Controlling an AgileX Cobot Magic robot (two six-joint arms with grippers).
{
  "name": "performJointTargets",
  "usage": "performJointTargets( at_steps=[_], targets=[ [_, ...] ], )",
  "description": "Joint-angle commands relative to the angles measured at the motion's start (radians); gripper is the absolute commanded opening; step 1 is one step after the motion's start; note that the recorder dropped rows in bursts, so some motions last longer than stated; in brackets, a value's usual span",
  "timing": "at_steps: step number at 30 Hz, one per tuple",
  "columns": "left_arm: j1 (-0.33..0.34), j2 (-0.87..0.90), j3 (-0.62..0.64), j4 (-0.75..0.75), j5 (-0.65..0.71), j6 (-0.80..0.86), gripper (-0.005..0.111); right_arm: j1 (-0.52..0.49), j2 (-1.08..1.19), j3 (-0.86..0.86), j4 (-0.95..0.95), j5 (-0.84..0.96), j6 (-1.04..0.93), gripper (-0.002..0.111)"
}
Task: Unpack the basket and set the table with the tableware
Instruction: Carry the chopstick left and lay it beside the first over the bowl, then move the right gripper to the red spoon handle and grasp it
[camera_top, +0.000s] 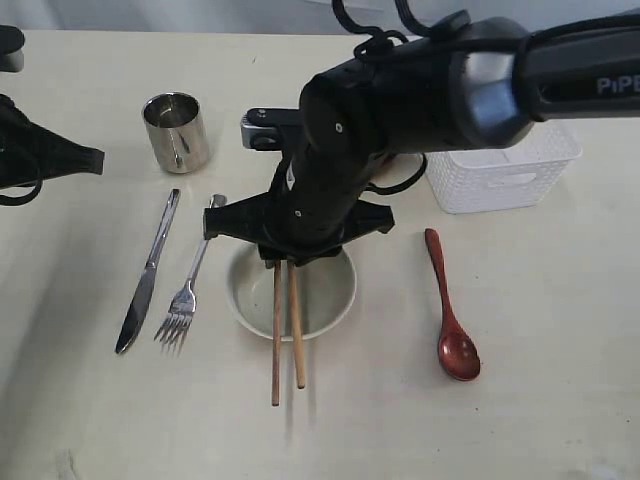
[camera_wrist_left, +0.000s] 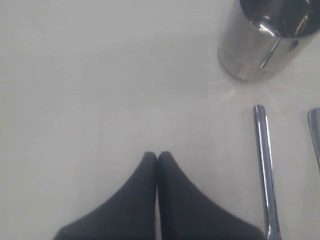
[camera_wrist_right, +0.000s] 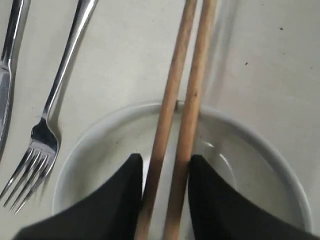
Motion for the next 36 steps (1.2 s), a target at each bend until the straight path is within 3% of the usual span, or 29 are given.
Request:
performJointTargets(
  at_steps=[1,13,17,20,23,26,31,36],
  targets=[
    [0.003,-0.001,0.001,-0.008,0.004,0.000,0.000,0.000,0.003,0.000,-0.059,0.005,0.067,0.030],
    [0.003,-0.001,0.001,-0.008,0.006,0.000,0.000,0.000,-0.043,0.000,-0.099,0.022,0.100,0.030],
    [0.003,-0.001,0.001,-0.008,0.006,0.000,0.000,-0.003,-0.171,0.000,-0.225,0.154,0.088,0.030],
    [0.003,-0.001,0.001,-0.008,0.006,0.000,0.000,-0.013,-0.252,0.000,-0.409,0.362,0.103,0.030],
    [0.003,-0.001,0.001,-0.008,0.006,0.000,0.000,-0.065,-0.266,0.033,-0.417,0.403,0.095,0.030],
    [0.003,-0.001,0.001,-0.008,0.006,0.000,0.000,-0.131,-0.266,0.113,-0.417,0.330,0.090,0.030],
    [0.003,-0.001,0.001,-0.008,0.006,0.000,0.000,-0.236,-0.266,0.311,-0.333,0.025,0.085,0.030],
    [0.003,-0.001,0.001,-0.008,0.002,-0.004,0.000,-0.257,-0.266,0.435,-0.324,-0.171,0.080,0.030]
  ],
)
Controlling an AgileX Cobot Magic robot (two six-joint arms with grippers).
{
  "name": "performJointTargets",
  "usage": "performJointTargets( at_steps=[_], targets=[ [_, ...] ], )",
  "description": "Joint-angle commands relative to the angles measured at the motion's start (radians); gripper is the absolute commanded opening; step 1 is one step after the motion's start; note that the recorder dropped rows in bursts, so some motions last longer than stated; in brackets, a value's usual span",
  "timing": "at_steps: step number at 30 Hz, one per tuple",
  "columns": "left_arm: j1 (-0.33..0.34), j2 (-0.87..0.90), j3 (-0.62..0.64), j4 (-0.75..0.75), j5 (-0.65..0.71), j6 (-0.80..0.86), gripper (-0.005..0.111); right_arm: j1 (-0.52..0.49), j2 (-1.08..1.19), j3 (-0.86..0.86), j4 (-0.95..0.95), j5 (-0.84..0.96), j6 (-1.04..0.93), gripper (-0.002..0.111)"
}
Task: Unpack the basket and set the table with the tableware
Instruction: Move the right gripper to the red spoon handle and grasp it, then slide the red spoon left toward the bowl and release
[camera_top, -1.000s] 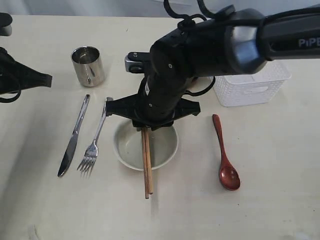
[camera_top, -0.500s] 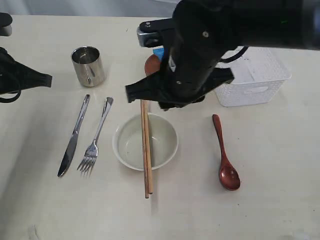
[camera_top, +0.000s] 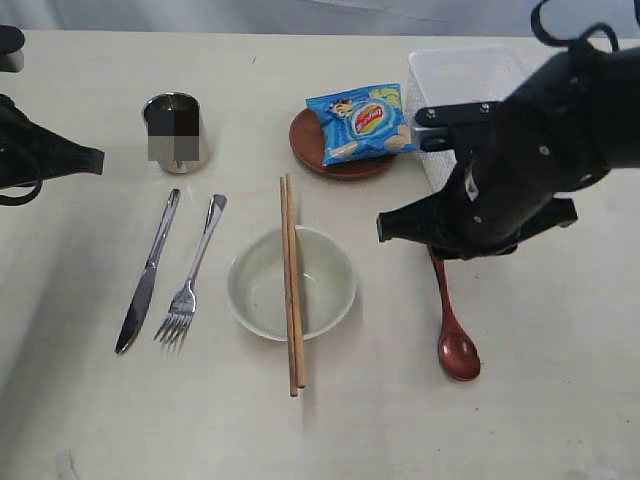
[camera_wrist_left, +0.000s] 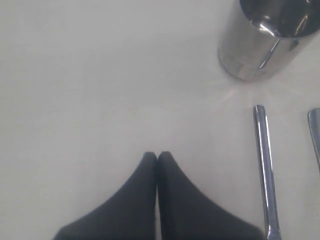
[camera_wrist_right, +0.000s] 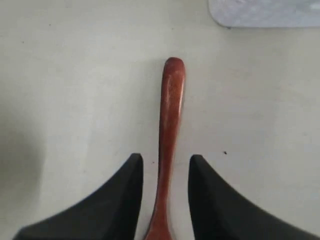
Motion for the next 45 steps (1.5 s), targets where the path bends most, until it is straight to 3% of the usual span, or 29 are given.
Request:
performJointTargets(
  at_steps=[1,19,21,24,39,45],
  targets=[
    [0.003,-0.001,0.001,-0.008,0.002,-0.004,0.000,-0.014,-0.004,0.083,0.007,-0.181,-0.005,0.030],
    [0.003,-0.001,0.001,-0.015,0.002,-0.004,0.000,-0.051,0.141,0.093,-0.040,-0.299,0.039,0.030],
    [0.003,-0.001,0.001,-0.015,0.002,-0.004,0.000,-0.051,0.139,0.093,-0.033,-0.316,0.052,0.022],
    [0.003,-0.001,0.001,-0.015,0.002,-0.004,0.000,-0.051,0.130,0.092,-0.033,-0.363,0.077,0.000],
    [0.003,-0.001,0.001,-0.019,0.002,-0.004,0.000,-0.049,0.172,0.020,0.090,-0.424,0.129,-0.001],
    [0.003,-0.001,0.001,-0.019,0.002,-0.004,0.000,0.010,0.217,0.017,0.106,-0.450,0.110,-0.001]
  ],
)
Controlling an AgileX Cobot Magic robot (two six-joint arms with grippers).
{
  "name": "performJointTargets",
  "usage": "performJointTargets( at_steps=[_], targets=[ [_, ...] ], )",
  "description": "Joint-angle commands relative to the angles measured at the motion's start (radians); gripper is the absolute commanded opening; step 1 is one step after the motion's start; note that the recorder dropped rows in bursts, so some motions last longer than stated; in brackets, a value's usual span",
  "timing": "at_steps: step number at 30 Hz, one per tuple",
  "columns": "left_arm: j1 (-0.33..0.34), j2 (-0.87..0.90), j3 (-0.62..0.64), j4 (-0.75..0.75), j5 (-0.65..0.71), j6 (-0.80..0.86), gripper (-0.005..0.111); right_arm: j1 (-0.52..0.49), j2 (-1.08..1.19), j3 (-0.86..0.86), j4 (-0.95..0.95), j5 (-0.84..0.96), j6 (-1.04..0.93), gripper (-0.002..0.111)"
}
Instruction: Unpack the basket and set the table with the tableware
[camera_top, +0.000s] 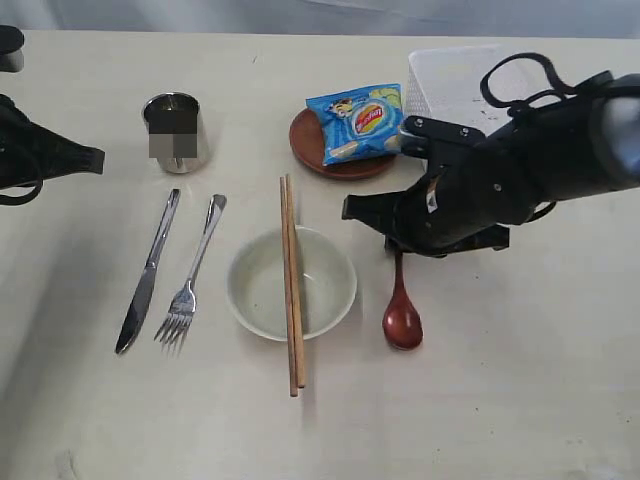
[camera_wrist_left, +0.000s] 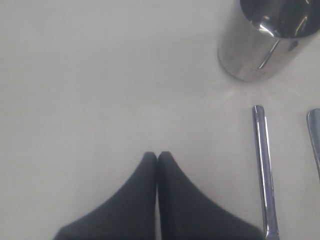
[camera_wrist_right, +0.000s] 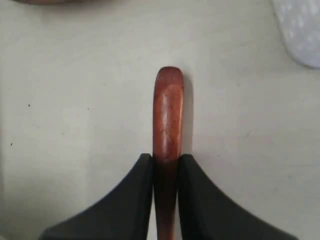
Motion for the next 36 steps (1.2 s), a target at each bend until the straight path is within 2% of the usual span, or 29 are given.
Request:
performJointTargets(
  at_steps=[1,7,9,14,15,18,23,29,36],
  targets=[
    [0.003,-0.001,0.001,-0.012,0.002,-0.004,0.000,0.045,0.021,-0.004,0.010,-0.028,-0.016,-0.001],
    [0.003,-0.001,0.001,-0.012,0.002,-0.004,0.000,0.049,0.021,-0.011,0.010,-0.021,-0.031,0.000],
    [0.003,-0.001,0.001,-0.012,0.002,-0.004,0.000,0.049,0.021,-0.011,0.010,-0.027,-0.031,0.005],
    [0.003,-0.001,0.001,-0.012,0.002,-0.004,0.000,0.049,0.011,-0.011,0.010,-0.032,-0.031,0.047],
    [0.003,-0.001,0.001,-0.012,0.002,-0.004,0.000,0.049,0.007,-0.011,0.008,-0.032,-0.031,0.049],
    [0.003,-0.001,0.001,-0.012,0.002,-0.004,0.000,0.049,-0.021,-0.011,0.001,-0.030,-0.031,0.046],
    [0.003,-0.001,0.001,-0.012,0.002,-0.004,0.000,0.049,-0.107,-0.011,-0.040,0.001,-0.046,0.032],
    [0.003,-0.001,0.001,-0.012,0.000,-0.017,0.000,0.010,-0.261,-0.011,-0.092,0.084,-0.046,0.032],
    [0.003,-0.001,0.001,-0.013,0.005,-0.034,0.000,0.012,-0.467,-0.011,-0.094,0.155,-0.089,0.032]
  ],
)
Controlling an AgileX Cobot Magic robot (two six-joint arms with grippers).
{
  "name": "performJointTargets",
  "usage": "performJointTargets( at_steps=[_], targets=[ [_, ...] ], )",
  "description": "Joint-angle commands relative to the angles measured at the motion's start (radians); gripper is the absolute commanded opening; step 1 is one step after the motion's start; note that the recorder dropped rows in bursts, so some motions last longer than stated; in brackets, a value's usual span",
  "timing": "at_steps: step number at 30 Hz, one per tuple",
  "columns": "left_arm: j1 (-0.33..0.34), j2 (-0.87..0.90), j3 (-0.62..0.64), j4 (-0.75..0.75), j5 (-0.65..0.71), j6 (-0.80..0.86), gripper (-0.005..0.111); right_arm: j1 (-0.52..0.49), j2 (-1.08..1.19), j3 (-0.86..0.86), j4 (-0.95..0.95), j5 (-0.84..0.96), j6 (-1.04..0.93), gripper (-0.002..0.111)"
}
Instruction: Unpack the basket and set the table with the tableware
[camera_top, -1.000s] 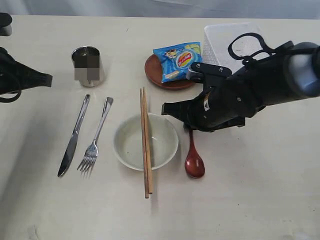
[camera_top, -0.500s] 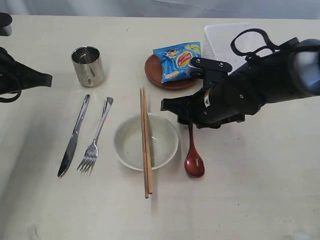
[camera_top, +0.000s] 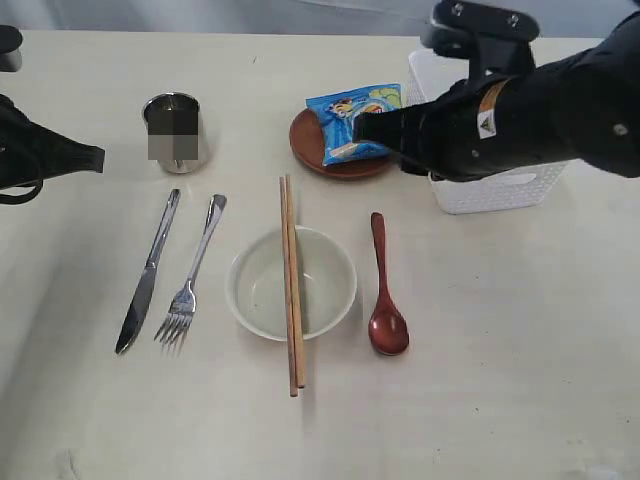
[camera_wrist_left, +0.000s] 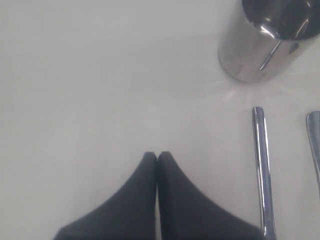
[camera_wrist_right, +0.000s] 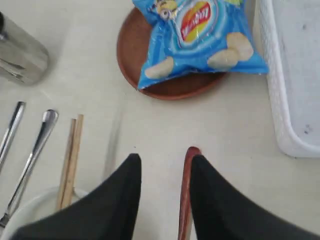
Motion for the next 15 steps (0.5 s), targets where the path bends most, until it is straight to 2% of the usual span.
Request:
performJointTargets(
  at_steps=[1,15],
  targets=[
    [0.003,-0.001,0.001,-0.011,0.005,-0.014,0.000,-0.004,-0.121,-0.002,-0.011,0.054,-0.029,0.032],
    [0.003,-0.001,0.001,-0.011,0.005,-0.014,0.000,-0.004,-0.339,-0.002,-0.011,0.054,-0.034,0.032]
  ],
)
